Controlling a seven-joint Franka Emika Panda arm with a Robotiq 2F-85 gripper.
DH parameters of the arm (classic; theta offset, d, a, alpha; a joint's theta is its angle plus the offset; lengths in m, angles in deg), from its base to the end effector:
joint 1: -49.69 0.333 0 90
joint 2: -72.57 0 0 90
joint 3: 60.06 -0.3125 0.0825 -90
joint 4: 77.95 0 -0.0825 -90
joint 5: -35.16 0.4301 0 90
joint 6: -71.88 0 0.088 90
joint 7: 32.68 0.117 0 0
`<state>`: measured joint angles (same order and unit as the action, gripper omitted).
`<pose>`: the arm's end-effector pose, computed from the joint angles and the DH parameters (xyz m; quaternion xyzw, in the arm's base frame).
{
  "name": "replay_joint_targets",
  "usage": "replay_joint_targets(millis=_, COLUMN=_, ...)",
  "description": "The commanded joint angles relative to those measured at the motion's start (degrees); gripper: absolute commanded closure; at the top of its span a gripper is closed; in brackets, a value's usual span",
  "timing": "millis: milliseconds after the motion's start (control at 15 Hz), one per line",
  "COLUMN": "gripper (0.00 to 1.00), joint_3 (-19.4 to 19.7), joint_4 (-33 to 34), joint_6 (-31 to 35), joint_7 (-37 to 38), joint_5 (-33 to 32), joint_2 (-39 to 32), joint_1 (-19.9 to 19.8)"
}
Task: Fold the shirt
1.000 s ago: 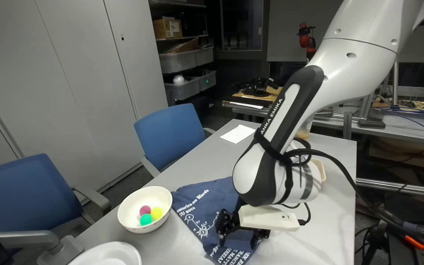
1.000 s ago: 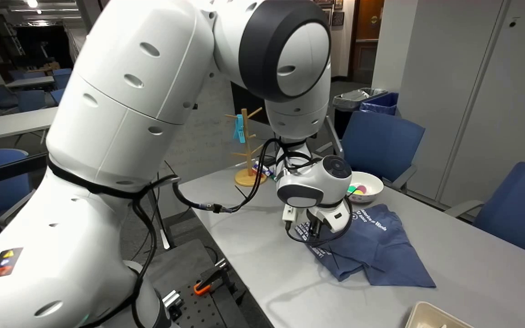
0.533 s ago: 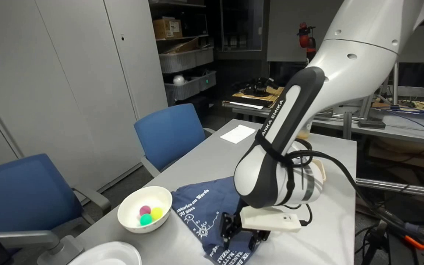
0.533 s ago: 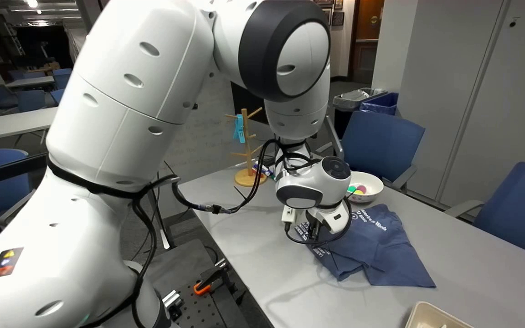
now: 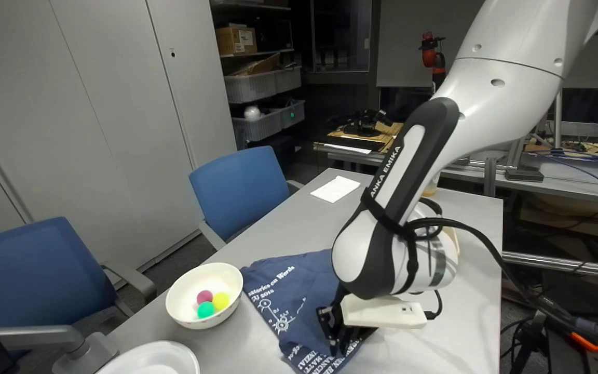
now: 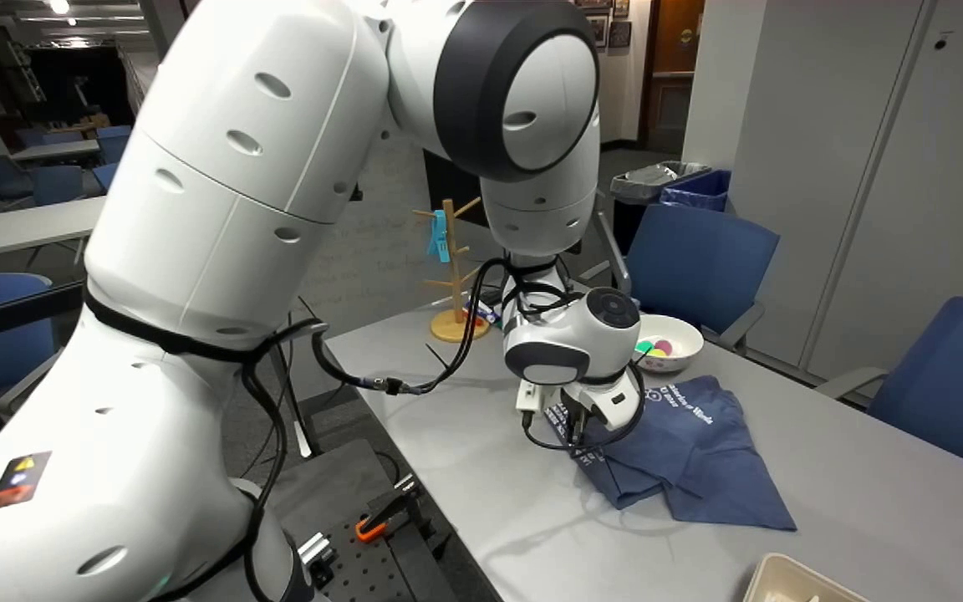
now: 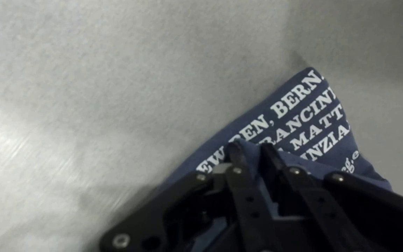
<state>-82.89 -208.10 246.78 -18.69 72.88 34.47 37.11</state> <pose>0.5182 0.0778 0.0320 -0.9043 0.3913 -0.0053 0.1704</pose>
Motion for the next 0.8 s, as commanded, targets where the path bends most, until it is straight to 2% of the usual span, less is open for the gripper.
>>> replay_joint_targets(millis=0, gripper=1.0, joint_3=1.74, joint_4=-1.61, joint_6=2.61, joint_7=0.78, joint_5=-0.67, joint_2=1.96, joint_1=2.95)
replay_joint_targets(millis=267, gripper=0.99, joint_3=4.61, joint_4=-2.93, joint_6=3.32, joint_7=1.18, joint_5=-1.44, joint_2=4.63, joint_1=6.75)
replay_joint_targets(millis=467, gripper=0.99, joint_3=13.58, joint_4=-3.46, joint_6=4.1, joint_7=2.87, joint_5=-6.04, joint_2=7.9, joint_1=15.63)
replay_joint_targets(millis=733, gripper=0.99, joint_3=26.81, joint_4=-0.72, joint_6=5.52, joint_7=4.64, joint_5=-16.95, joint_2=8.33, joint_1=25.69)
